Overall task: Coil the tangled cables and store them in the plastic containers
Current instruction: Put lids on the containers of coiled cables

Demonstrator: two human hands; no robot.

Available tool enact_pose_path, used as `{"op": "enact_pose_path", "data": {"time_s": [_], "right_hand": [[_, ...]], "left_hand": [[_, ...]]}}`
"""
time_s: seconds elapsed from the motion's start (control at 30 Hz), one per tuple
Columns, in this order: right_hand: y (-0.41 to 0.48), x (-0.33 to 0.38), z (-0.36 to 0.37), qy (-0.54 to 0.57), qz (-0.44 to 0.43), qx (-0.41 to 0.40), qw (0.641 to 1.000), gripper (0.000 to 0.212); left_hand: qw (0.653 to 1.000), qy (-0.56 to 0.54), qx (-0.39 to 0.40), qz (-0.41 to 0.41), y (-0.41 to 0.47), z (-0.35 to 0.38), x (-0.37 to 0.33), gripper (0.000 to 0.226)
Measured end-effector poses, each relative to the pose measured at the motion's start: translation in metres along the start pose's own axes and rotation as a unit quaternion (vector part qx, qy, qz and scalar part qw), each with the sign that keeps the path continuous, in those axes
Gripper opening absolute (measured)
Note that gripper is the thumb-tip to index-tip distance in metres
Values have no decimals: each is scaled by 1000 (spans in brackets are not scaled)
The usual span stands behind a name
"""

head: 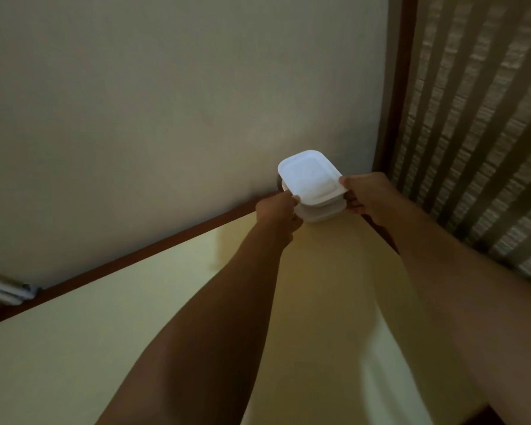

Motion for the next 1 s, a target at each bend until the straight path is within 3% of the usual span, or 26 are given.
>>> {"op": "enact_pose_path", "data": {"time_s": [0.1,0.23,0.37,0.53,0.63,0.8,0.93,1.0], "right_hand": [[5,2,-1,17,5,1,1000,26],[0,8,1,19,8,2,1000,19],[-18,12,-5,26,5,7,1000,28],[-57,13,-28,1,-41,-68,997,24],[-95,2,-25,-30,-89,-68,993,24],[-192,-29,17,-86,-108,4,990,31],[-284,-49,71,-69,-80,89,990,33],[-325,-55,98,-65,-81,125,987,45]], "left_hand": [[1000,-11,4,-2,5,4,-4,26],[1000,-15,6,-11,4,5,-5,25],[999,16,34,-31,-6,-3,-1,27],[997,39,24,59,-37,-40,-1,30],[990,99,16,104,-76,-69,14,28],[974,152,-2,165,-168,-136,63,20],[969,149,-59,191,-240,-203,96,18],[963,151,-96,200,-272,-238,106,19]]}}
Point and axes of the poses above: each hand's wrist, its own y-axis towards the middle knuckle, its own z-axis out of the palm, x = y × z, the point moved 5 cm from there along y, towards the middle knuckle, and after that the axes turned 5 degrees about -z, right-handed, at the moved point
